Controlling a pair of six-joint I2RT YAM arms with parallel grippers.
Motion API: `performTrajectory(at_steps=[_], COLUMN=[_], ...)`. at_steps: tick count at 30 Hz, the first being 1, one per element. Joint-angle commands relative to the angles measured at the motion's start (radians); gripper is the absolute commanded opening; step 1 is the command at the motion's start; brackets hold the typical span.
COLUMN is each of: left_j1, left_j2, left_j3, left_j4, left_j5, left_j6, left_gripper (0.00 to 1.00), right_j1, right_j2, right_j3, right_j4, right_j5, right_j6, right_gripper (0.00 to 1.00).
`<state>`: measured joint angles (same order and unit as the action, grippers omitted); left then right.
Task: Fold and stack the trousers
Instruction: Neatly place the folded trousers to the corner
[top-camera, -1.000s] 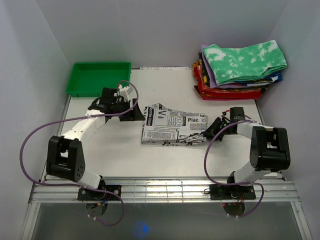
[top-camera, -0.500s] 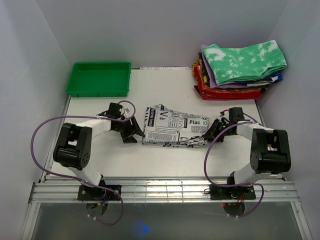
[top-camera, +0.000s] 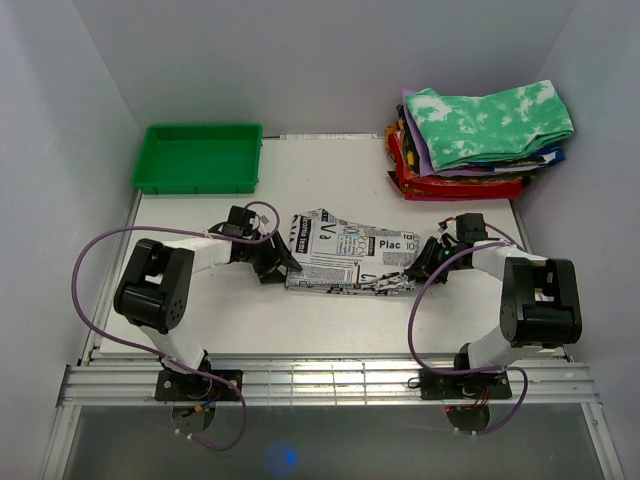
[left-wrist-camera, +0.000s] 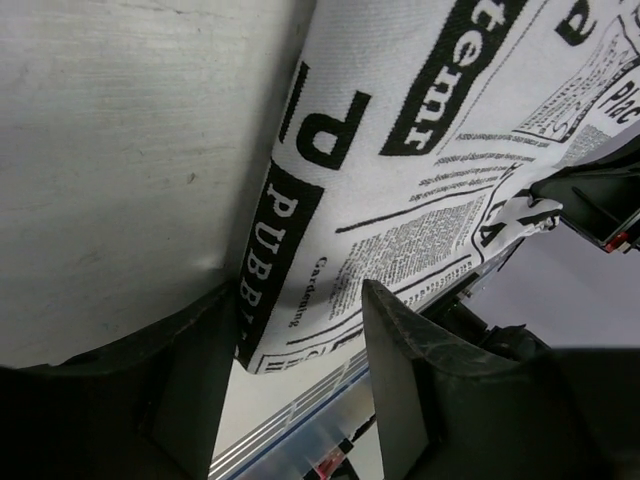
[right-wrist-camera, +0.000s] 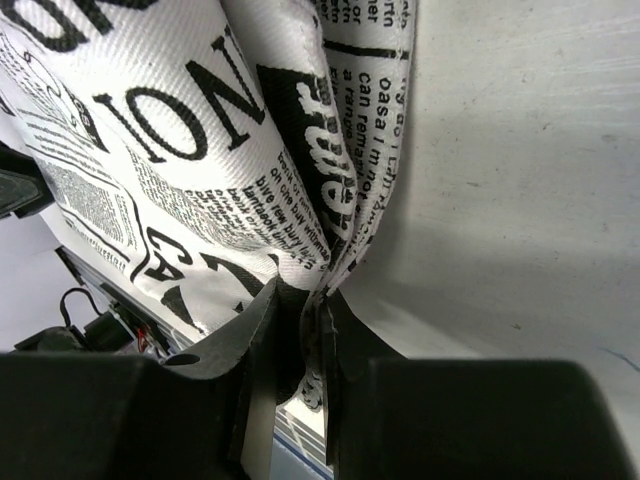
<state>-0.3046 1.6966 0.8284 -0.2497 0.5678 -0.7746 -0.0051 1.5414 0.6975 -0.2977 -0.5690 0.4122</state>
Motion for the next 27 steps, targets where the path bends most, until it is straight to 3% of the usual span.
performTrajectory(at_steps=[1,7,8,9,12,20,27], left_j1=[-0.034,-0.097,-0.106,-0.114,-0.148,-0.217,-0.283], left_j2=[0.083,0.098,0.094,0.087,0.048,-0.141,-0.256], left_j3=[-0.012,0.074,0.086,0.113,0.179,0.302,0.408], left_j4=[-0.042,-0.088,-0.095,-0.114,-0.158,-0.163,-0.045], left_j5=[-0.192,-0.255,-0.266,-0.278,-0.322,-0.404,-0.414], left_j6=[0.037,0.112,0.126,0.156,0.216,0.34,0.457], left_gripper=[0.59,0.35,0.3,0.16,0.0,0.0,0.0], right_j1=[0.005,0.048,0.056,0.066,0.079,0.148,0.183], right_j2=[-0.02,-0.033,-0.038,-0.044,-0.076,-0.176,-0.239], right_j3=[0.031,0.074,0.088,0.103,0.187,0.414,0.623], right_j4=[-0.023,-0.038,-0.049,-0.064,-0.145,-0.297,-0.333], right_j5=[0.044,0.084,0.095,0.122,0.199,0.392,0.501], right_j6=[-0.036,-0.065,-0.078,-0.093,-0.159,-0.326,-0.472], right_gripper=[0.08,0.08,0.08,0.08,0.08,0.08,0.08])
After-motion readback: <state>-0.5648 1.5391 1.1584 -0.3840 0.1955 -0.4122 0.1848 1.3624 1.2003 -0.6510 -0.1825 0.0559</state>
